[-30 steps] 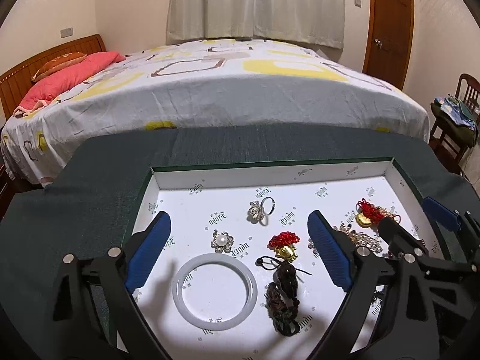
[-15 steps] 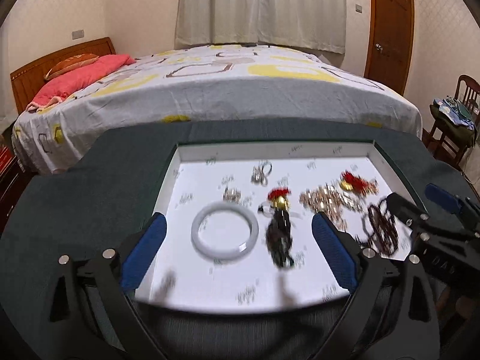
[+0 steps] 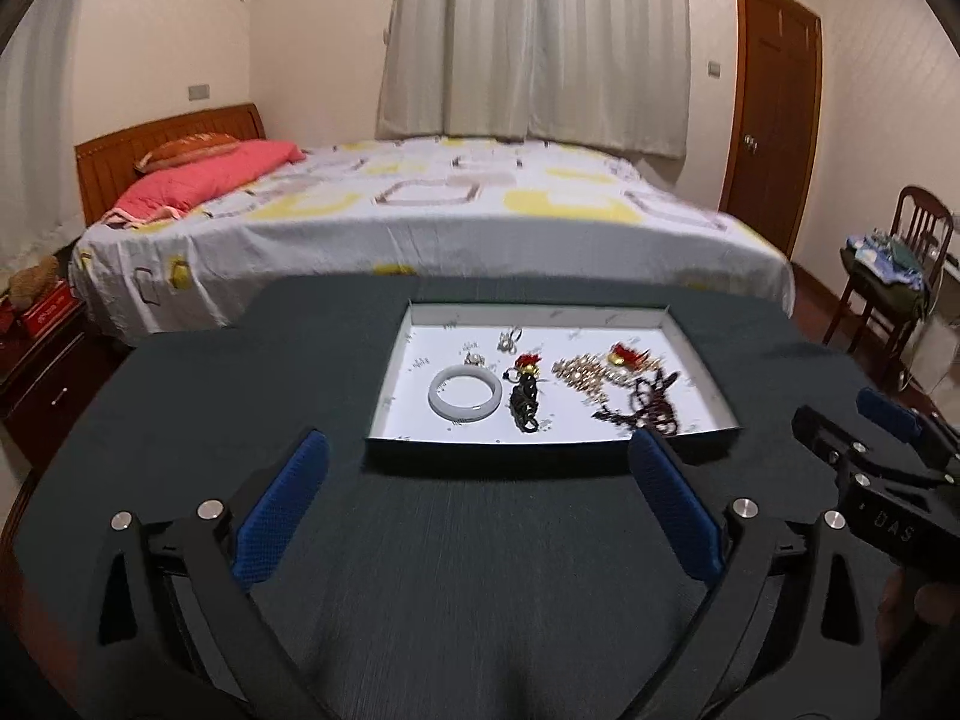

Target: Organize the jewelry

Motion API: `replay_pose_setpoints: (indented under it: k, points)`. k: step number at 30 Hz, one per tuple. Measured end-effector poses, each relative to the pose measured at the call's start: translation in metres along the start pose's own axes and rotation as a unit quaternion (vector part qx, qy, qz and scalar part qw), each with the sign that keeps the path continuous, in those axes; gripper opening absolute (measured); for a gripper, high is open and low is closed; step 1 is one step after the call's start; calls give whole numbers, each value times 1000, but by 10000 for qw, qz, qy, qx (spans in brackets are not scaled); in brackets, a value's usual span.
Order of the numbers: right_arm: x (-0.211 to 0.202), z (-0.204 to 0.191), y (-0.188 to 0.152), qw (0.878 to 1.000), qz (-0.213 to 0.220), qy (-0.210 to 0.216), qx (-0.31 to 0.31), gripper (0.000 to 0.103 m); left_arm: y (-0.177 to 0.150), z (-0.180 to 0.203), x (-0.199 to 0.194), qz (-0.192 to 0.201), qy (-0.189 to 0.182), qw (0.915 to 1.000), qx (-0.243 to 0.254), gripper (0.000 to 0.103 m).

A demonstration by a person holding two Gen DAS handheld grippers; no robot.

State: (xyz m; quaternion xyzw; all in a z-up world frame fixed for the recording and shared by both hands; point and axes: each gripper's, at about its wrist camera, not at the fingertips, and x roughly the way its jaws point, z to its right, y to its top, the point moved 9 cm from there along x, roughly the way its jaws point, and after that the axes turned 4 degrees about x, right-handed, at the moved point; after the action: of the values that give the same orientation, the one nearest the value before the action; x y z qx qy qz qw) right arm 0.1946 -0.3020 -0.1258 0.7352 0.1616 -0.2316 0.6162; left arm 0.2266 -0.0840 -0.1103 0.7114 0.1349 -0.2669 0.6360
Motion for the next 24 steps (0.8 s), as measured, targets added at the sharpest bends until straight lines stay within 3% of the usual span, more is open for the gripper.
replay_pose_setpoints:
  k: [8,12,24]
  points:
    - [-100,10,10,9991,427,38,29,85,8,-8,-103,377,58,9991,-200,99]
    - [-147,12,18,9972,748,67,29,85,7,-12,-151,575,310,9978,-119,99]
    - [-211,-1,28,9902,1382,101,-173,85,12,-10,-223,994,386,9943,-47,99]
